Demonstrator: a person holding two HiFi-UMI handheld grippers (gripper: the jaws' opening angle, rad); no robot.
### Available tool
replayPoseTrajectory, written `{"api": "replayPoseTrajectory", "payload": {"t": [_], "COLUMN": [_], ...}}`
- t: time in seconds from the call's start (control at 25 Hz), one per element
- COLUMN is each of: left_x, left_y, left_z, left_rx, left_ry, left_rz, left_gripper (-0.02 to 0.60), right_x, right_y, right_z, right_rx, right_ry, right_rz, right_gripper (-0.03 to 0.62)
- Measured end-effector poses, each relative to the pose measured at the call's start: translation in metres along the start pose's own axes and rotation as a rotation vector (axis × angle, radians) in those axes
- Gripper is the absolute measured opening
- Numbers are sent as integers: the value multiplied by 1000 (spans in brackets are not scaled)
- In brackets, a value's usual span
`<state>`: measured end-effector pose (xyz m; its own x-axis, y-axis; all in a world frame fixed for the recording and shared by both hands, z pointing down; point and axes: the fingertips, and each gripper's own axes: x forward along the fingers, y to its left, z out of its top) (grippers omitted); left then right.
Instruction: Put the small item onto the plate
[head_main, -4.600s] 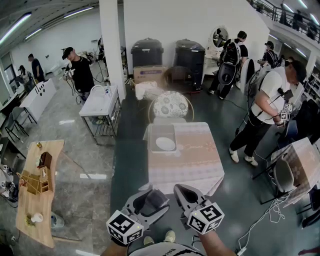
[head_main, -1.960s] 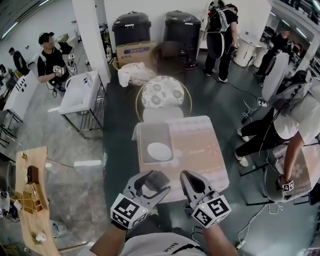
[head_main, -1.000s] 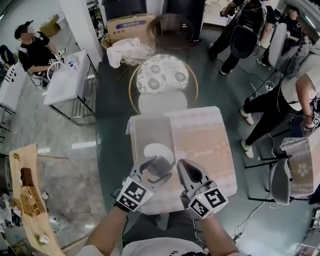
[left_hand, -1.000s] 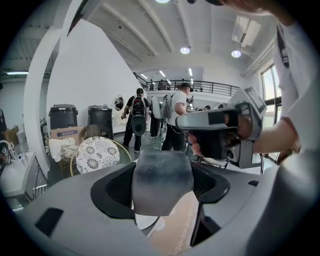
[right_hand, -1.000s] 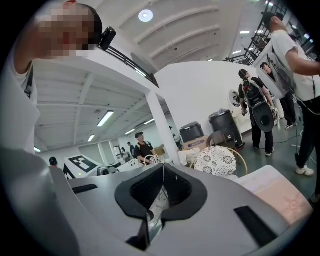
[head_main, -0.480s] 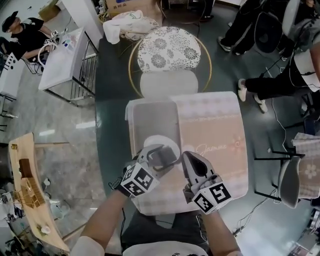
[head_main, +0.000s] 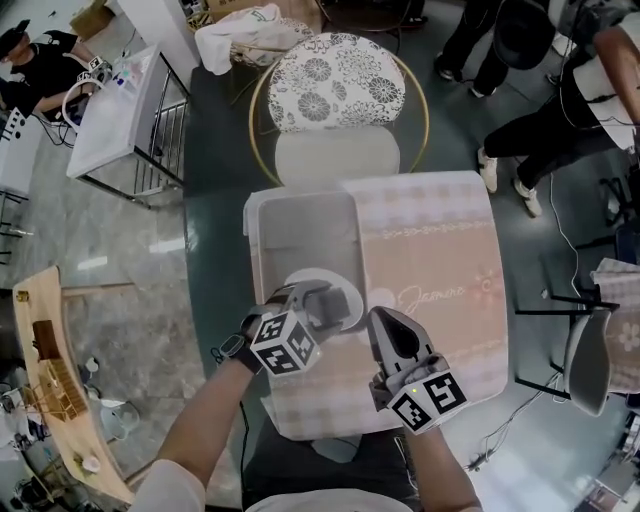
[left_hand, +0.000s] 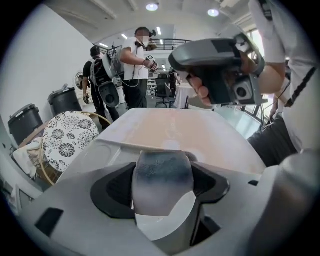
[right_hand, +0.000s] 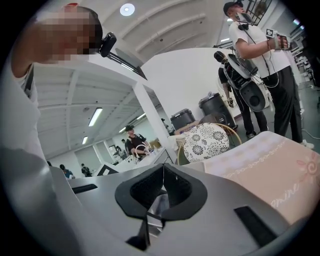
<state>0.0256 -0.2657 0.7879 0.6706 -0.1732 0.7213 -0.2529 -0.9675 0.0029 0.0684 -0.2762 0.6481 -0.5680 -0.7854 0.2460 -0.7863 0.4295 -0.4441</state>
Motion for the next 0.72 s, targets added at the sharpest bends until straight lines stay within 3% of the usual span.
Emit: {"api": "replayPoseTrajectory", "payload": {"t": [0.36,0.72], "left_x": [28,35], "left_y": [-1,3], "left_z": [-24,-31], "left_rx": [61,74], "left_ry": [66,90], "left_rz": [-64,-97], "left_gripper": [314,314], "right_x": [6,3], "right_y": [-2,1], "right_z": [-15,-17], "right_rx": [0,0], "right_ry": [-16,-7], "right_rz": [-6,-21], "right_gripper": [15,15]}}
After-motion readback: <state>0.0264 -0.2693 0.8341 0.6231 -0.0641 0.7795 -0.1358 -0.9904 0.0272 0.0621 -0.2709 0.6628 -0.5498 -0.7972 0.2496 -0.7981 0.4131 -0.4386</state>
